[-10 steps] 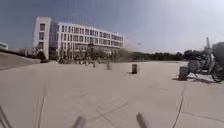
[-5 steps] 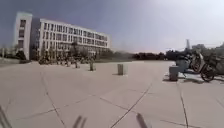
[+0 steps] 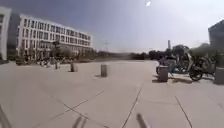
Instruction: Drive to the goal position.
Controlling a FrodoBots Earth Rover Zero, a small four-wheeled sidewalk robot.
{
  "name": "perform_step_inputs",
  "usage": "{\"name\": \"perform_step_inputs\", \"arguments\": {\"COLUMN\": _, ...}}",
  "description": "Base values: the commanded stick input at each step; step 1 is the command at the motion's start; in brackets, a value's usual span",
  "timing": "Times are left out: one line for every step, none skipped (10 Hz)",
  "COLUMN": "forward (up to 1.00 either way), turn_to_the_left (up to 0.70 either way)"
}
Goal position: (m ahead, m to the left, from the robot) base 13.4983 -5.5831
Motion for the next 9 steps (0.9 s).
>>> {"name": "perform_step_inputs", "arguments": {"forward": 1.00, "turn_to_the_left": 0.00}}
{"name": "perform_step_inputs", "arguments": {"forward": 1.00, "turn_to_the_left": 0.00}}
{"name": "perform_step_inputs", "arguments": {"forward": 1.00, "turn_to_the_left": 0.00}}
{"name": "perform_step_inputs", "arguments": {"forward": 1.00, "turn_to_the_left": 0.00}}
{"name": "perform_step_inputs", "arguments": {"forward": 1.00, "turn_to_the_left": 0.00}}
{"name": "perform_step_inputs", "arguments": {"forward": 1.00, "turn_to_the_left": 0.00}}
{"name": "perform_step_inputs", "arguments": {"forward": 1.00, "turn_to_the_left": -0.03}}
{"name": "perform_step_inputs", "arguments": {"forward": 1.00, "turn_to_the_left": -0.14}}
{"name": "perform_step_inputs", "arguments": {"forward": 1.00, "turn_to_the_left": -0.33}}
